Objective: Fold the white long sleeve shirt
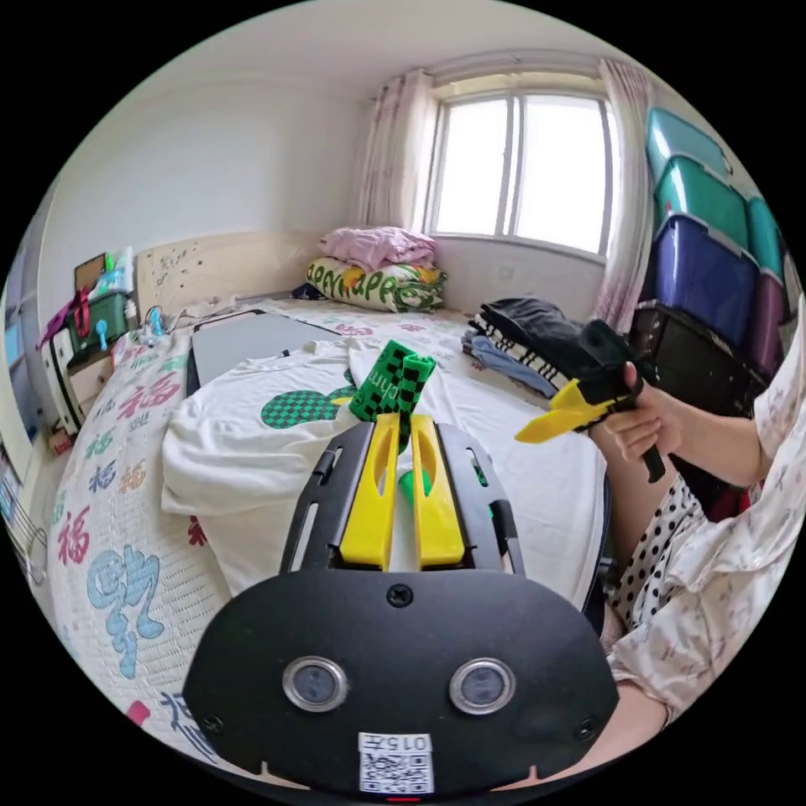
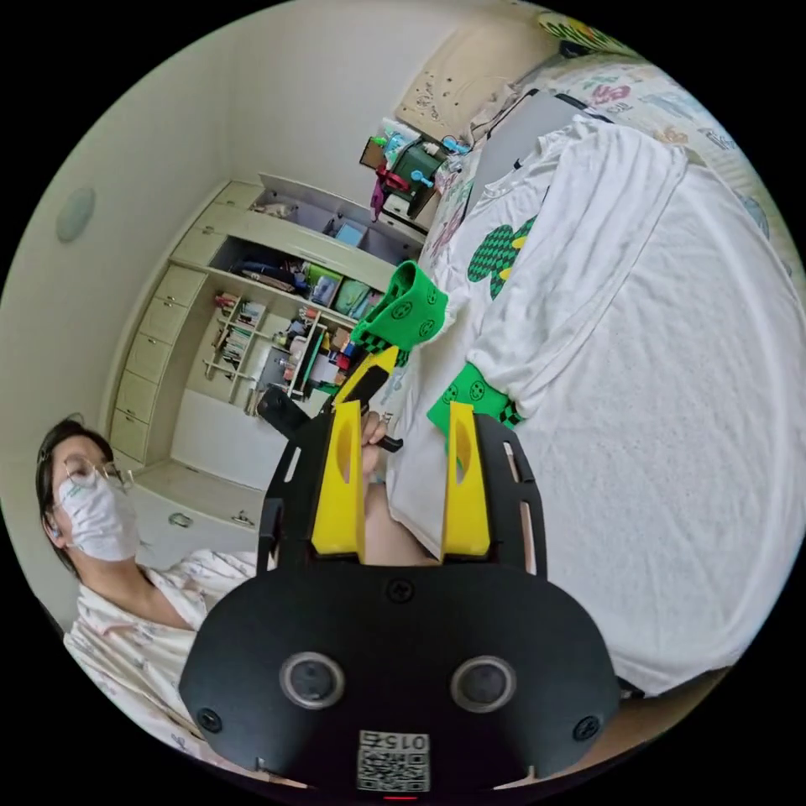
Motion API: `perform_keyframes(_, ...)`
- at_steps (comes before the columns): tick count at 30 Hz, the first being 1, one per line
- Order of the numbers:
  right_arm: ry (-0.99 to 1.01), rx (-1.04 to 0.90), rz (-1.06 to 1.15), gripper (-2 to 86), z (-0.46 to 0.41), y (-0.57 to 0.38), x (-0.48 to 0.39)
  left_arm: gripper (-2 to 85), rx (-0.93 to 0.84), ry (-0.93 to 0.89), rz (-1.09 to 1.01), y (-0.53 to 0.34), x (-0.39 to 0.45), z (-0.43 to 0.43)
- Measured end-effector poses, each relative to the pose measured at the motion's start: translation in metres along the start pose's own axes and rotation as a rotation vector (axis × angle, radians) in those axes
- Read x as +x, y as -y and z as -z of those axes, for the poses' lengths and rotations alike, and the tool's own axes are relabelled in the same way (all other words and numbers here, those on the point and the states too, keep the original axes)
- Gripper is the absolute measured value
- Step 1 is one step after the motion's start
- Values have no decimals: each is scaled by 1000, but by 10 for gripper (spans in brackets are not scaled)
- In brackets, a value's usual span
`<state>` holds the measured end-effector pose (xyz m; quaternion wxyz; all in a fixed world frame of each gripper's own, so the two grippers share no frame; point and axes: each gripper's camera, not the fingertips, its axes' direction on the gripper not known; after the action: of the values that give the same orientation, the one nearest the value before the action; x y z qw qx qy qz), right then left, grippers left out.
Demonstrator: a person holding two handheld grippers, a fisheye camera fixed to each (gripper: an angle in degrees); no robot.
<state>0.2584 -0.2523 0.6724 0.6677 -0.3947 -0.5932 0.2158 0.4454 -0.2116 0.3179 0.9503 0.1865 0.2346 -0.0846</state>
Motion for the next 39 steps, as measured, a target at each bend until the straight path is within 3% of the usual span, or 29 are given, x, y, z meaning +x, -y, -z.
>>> perform_keyframes(4, 124, 66, -97, 145, -4, 86, -16, 3, -1, 15, -54, 17, 17, -8)
perform_keyframes(12, 90, 53, -108, 143, -22, 218, -80, 3, -49, 73, -198, 38, 42, -30)
perform_keyframes(19, -65, 46, -66, 137, -49, 303, -129, 5, -77, 101, -319, 46, 54, -53)
perform_keyframes(22, -130, 64, -82, 81, -55, 326, -138, 9, -107, 69, -320, 36, 45, -70)
perform_keyframes(26, -253, 169, 40, 12, -42, 338, -184, 23, -86, -36, -205, 42, 7, -75)
perform_keyframes(30, -158, 307, 36, 4, 6, 344, -199, 40, -4, -149, -16, 42, -59, -68)
perform_keyframes(34, -136, 422, 55, 3, 66, 330, -217, 44, -5, -17, 124, 29, -129, -62)
perform_keyframes(37, -199, 436, 39, 3, 92, 316, -211, 67, -105, 159, 270, 8, -202, -70)
perform_keyframes(39, -225, 433, 18, 3, 102, 306, -197, 74, -127, 169, 360, -9, -235, -81)
